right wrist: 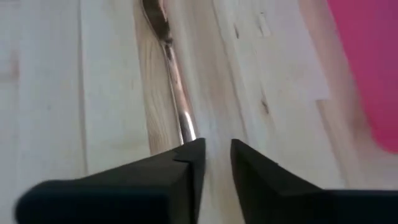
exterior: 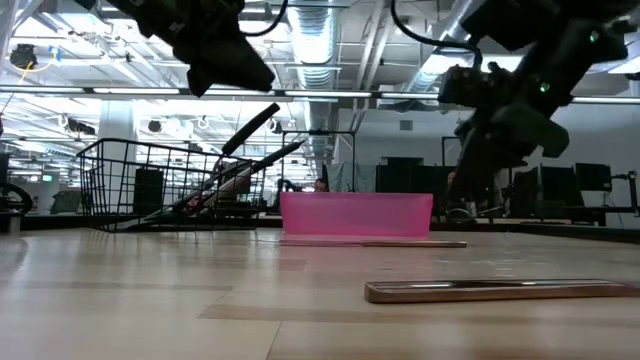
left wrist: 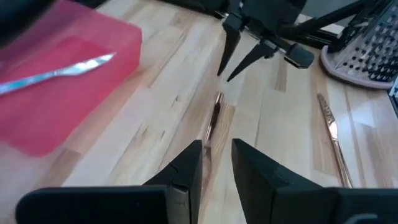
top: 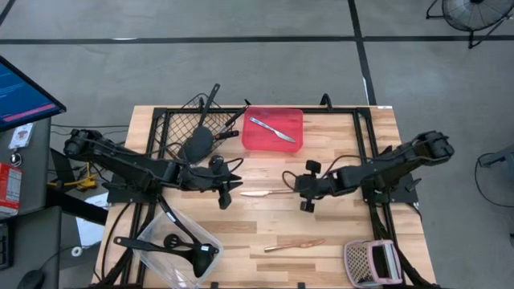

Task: Pick & Place Kitchen Items
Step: Put the gold table knife into the red bin

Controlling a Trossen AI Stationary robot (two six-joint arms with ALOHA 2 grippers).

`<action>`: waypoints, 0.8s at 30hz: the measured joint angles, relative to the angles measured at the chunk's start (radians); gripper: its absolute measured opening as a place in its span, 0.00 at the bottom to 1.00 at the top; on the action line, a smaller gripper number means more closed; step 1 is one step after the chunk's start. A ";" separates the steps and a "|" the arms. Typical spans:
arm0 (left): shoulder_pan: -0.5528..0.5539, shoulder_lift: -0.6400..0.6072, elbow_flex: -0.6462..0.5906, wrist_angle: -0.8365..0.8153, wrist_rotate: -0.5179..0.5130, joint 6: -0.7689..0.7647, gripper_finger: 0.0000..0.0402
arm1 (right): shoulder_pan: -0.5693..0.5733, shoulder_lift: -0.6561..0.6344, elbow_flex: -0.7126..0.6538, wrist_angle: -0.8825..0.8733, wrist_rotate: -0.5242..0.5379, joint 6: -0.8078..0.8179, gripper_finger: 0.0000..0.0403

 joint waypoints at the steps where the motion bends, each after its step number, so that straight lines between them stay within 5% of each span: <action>1: 0.000 0.000 -0.007 0.000 0.000 -0.016 0.19 | -0.011 -0.002 -0.024 0.042 -0.013 -0.002 0.20; 10: 0.000 0.000 -0.048 0.007 0.010 -0.093 0.19 | -0.080 0.058 -0.108 0.223 -0.152 -0.011 0.22; 24: 0.000 0.000 -0.053 0.010 0.011 -0.107 0.18 | -0.072 0.200 -0.098 0.309 -0.143 -0.011 0.16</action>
